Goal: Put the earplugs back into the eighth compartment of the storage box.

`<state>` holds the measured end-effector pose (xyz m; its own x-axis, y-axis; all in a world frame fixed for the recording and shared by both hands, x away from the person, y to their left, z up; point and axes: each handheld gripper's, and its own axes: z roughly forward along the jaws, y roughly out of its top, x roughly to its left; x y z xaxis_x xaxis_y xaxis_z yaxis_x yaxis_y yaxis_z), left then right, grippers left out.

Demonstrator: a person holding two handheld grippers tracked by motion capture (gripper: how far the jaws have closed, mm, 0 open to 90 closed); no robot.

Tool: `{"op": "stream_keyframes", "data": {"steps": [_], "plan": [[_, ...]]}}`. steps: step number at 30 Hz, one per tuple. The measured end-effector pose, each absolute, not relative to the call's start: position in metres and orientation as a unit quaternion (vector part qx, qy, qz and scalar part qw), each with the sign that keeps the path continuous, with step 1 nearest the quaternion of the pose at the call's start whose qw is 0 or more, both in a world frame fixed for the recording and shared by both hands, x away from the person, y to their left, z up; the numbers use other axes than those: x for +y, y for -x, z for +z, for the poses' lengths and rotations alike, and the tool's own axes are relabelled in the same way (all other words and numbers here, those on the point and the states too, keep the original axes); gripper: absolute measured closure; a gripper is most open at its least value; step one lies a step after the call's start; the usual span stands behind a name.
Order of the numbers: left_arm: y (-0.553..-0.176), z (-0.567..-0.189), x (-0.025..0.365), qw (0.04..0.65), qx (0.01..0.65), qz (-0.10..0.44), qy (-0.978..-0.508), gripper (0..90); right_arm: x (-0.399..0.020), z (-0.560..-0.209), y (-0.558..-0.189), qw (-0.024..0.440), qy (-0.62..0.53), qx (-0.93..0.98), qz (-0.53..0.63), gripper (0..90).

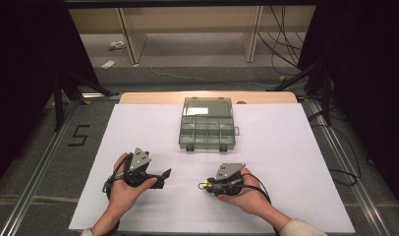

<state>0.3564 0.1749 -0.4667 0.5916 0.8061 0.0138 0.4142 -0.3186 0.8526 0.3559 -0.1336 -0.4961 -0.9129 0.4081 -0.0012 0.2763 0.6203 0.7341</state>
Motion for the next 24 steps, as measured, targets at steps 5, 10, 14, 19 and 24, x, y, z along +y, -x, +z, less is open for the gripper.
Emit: {"op": "stream_keyframes", "data": {"steps": [5, 10, 14, 19, 24], "plan": [[-0.356, -0.467, 0.175, 0.433, 0.391, 0.227, -0.78, 0.4, -0.136, -0.494, -0.356, 0.084, -0.194, 0.895, 0.394, 69.7], [-0.356, -0.467, 0.175, 0.433, 0.391, 0.227, -0.78, 0.5, -0.138, -0.489, -0.356, 0.084, -0.2, 0.89, 0.402, 70.1], [-0.356, -0.466, 0.175, 0.433, 0.39, 0.228, -0.78, 0.4, -0.139, -0.486, -0.356, 0.085, -0.2, 0.887, 0.407, 70.5], [-0.356, -0.466, 0.175, 0.434, 0.391, 0.227, -0.779, 0.4, -0.14, -0.481, -0.356, 0.088, -0.2, 0.884, 0.413, 71.0], [-0.356, -0.466, 0.175, 0.434, 0.391, 0.228, -0.779, 0.5, -0.142, -0.477, -0.357, 0.092, -0.203, 0.881, 0.418, 71.5]]}}
